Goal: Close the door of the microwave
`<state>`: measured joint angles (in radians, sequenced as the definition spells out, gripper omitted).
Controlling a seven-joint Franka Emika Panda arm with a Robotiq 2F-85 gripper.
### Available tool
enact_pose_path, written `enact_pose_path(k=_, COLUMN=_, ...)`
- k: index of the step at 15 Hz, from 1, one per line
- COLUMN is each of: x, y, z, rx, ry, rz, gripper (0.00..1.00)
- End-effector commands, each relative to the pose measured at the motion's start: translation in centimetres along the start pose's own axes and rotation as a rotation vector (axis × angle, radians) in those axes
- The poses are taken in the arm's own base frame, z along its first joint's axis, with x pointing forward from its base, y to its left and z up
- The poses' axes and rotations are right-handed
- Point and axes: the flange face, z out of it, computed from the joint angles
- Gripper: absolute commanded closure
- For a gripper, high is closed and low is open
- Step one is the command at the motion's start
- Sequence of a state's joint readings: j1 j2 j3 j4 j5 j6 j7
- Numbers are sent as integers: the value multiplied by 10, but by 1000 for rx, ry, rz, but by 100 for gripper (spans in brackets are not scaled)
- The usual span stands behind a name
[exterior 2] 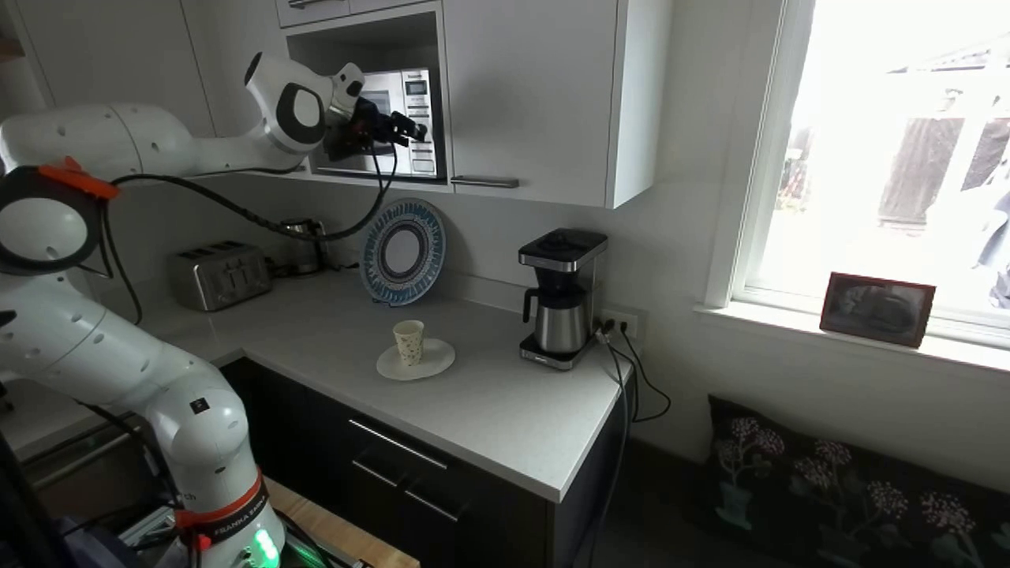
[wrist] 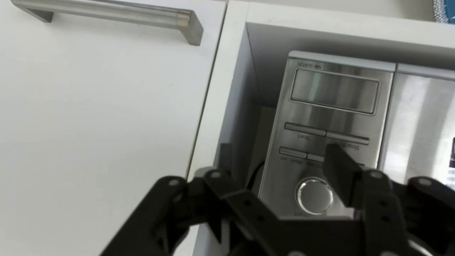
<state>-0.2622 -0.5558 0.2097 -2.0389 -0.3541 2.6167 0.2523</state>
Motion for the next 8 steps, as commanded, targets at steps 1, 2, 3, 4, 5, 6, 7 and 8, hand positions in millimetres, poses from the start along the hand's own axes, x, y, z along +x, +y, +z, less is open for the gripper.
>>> enact_pose_path(k=1, x=2, y=0, z=-16, rx=9, ry=-32, rz=8, gripper=1)
enact_pose_path(k=2, x=3, y=0, z=-21, rx=13, ry=-37, rz=8, gripper=0)
enact_pose_path(k=3, x=4, y=-1, z=-25, rx=16, ry=-44, rz=10, gripper=0)
enact_pose_path(k=4, x=5, y=-1, z=-29, rx=12, ry=-55, rz=12, gripper=0)
enact_pose_path(k=5, x=6, y=-2, z=-33, rx=9, ry=-74, rz=13, gripper=0)
enact_pose_path(k=6, x=6, y=-2, z=-37, rx=7, ry=-85, rz=18, gripper=0)
enact_pose_path(k=7, x=7, y=-2, z=-41, rx=3, ry=-100, rz=20, gripper=0)
enact_pose_path(k=8, x=7, y=-3, z=-45, rx=-3, ry=-109, rz=21, gripper=0)
